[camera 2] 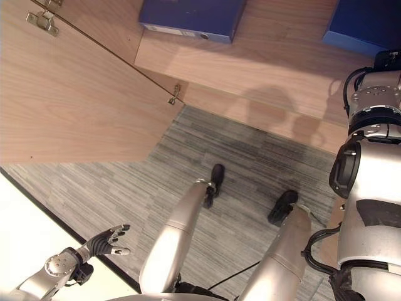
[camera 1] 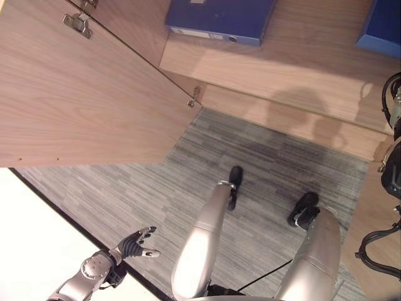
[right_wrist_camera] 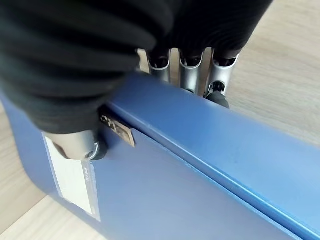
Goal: Put the empty folder in the office cabinet
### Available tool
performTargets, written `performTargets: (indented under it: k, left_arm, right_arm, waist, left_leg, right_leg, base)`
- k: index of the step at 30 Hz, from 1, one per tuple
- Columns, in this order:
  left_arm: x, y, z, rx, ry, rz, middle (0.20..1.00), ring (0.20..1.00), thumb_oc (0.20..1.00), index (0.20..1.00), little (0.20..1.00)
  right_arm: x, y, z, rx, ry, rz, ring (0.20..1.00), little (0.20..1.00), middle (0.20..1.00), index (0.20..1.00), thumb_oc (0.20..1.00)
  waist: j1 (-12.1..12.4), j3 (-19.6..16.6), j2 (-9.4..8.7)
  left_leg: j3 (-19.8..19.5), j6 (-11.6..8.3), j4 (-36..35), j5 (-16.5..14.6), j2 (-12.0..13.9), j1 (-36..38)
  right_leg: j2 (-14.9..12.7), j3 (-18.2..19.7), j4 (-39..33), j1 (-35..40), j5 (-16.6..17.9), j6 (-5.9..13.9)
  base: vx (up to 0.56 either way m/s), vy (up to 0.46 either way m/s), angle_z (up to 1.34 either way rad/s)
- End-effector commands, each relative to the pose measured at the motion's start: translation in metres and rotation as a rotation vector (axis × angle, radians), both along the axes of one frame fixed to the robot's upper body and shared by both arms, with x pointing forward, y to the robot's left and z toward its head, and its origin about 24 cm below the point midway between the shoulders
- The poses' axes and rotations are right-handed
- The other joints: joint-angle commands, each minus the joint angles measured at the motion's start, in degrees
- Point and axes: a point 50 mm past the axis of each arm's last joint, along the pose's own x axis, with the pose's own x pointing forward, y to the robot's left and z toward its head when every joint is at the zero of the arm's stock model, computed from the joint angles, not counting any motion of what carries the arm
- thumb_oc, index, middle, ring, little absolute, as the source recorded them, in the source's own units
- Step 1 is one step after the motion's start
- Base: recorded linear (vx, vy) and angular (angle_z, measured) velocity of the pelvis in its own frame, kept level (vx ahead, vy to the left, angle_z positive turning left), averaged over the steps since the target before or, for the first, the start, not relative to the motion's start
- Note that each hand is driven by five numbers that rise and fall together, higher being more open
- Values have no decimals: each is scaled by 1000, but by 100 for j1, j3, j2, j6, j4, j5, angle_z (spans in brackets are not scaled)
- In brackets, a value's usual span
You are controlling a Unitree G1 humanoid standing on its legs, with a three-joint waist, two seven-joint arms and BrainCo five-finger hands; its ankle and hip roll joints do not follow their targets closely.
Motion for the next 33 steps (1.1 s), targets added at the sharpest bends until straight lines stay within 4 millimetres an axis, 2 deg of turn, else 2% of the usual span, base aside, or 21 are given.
performTargets:
  k: [1, 9, 11, 12, 13, 14, 16, 22, 24, 27, 31, 32, 33]
  left_arm:
    - [2, 16, -4, 59, 14, 51, 1000, 1000, 1000, 1000, 1000]
    - [7, 18, -3, 68, 2, 61, 1000, 1000, 1000, 1000, 1000]
    - [7, 17, -5, 62, 4, 63, 1000, 1000, 1000, 1000, 1000]
    - [7, 16, -5, 61, 5, 61, 1000, 1000, 1000, 1000, 1000]
    - [7, 16, -5, 60, 3, 59, 1000, 1000, 1000, 1000, 1000]
    - [7, 16, -4, 58, 2, 58, 1000, 1000, 1000, 1000, 1000]
    - [10, 14, -3, 47, -7, 64, 1000, 1000, 1000, 1000, 1000]
    - [11, 12, -2, 42, -5, 55, 1000, 1000, 1000, 1000, 1000]
    - [15, 9, -1, 50, -11, 43, 1000, 1000, 1000, 1000, 1000]
    - [27, 4, 1, 66, -43, 26, 1000, 1000, 1000, 1000, 1000]
    - [31, -1, 1, 66, -58, 31, 1000, 1000, 1000, 1000, 1000]
    - [36, -4, 0, 64, -69, 38, 1000, 1000, 1000, 1000, 1000]
    - [37, -6, -1, 68, -70, 40, 1000, 1000, 1000, 1000, 1000]
  right_arm:
    - [-19, -19, 32, -209, -62, -67, 200, 200, 200, 200, 200]
    - [-17, -10, 49, -266, -90, -50, 200, 200, 200, 200, 200]
    - [-17, -11, 47, -277, -74, -48, 200, 200, 200, 200, 200]
    - [-16, -10, 46, -281, -65, -44, 288, 288, 288, 288, 288]
    - [-16, -11, 45, -282, -59, -39, 548, 548, 548, 548, 548]
    - [-15, -11, 43, -284, -48, -33, 1000, 1000, 1000, 1000, 1000]
    - [-13, -14, 32, -281, 22, -16, 1000, 1000, 1000, 1000, 1000]
    - [-18, -24, 18, -248, 161, -17, 1000, 1000, 1000, 1000, 1000]
    - [-21, -28, 7, -215, 252, -22, 1000, 1000, 1000, 1000, 1000]
    - [-17, -24, -2, -169, 287, -4, 1000, 1000, 1000, 1000, 1000]
    - [-13, -21, -14, -150, 335, 26, 1000, 1000, 1000, 1000, 1000]
    - [-12, -19, -28, -108, 376, 41, 1000, 1000, 1000, 1000, 1000]
    - [-11, -17, -33, -88, 384, 45, 1000, 1000, 1000, 1000, 1000]
  waist:
    - [-45, -14, 158]
    - [-56, -85, 148]
    - [-47, -100, 152]
    - [-43, -107, 150]
    - [-41, -112, 151]
    - [-41, -119, 152]
    - [-53, -129, 134]
    - [-62, -122, 102]
    - [-102, -113, 66]
    - [-151, -101, 41]
    - [-170, -99, 25]
    - [-208, -88, 31]
    - [-214, -88, 28]
  left_leg:
    - [-526, -234, 207, -661, 566, 204]
    - [-508, -239, -149, -549, 529, 397]
    - [-501, -245, -217, -530, 515, 433]
    - [-497, -248, -258, -520, 507, 457]
    - [-497, -250, -278, -516, 502, 469]
    - [-494, -254, -310, -505, 499, 485]
    - [-501, -261, -394, -469, 503, 537]
    - [-505, -265, -531, -442, 529, 634]
    - [-484, -264, -580, -434, 541, 670]
    - [-473, -266, -657, -422, 544, 723]
    - [-472, -259, -679, -410, 546, 725]
    - [-469, -256, -698, -403, 542, 724]
    - [-471, -253, -707, -400, 538, 724]
  right_leg:
    - [-50, -8, 79, 286, -477, 355]
    - [-55, -11, -110, 424, -398, 373]
    - [-64, -10, -136, 456, -382, 375]
    - [-67, -16, -159, 478, -380, 367]
    - [-66, -17, -171, 493, -377, 365]
    - [-74, -23, -187, 511, -363, 371]
    - [-68, -26, -233, 552, -350, 359]
    - [-51, -39, -276, 592, -331, 346]
    - [-32, -60, -312, 636, -325, 333]
    - [-12, -76, -357, 671, -320, 326]
    - [-7, -70, -370, 681, -310, 321]
    - [4, -68, -386, 683, -309, 313]
    - [5, -75, -391, 687, -311, 311]
  base:
    - [0, 0, 0]
    - [8, -2, 1]
    - [16, -6, -1]
    - [0, 0, 0]
    - [8, -17, 3]
    - [11, -11, 6]
    - [13, -17, 7]
    - [2, -8, 2]
    - [1, -33, 5]
    - [3, -26, 5]
    - [0, -3, -3]
    - [5, -5, -4]
    - [0, 0, 0]
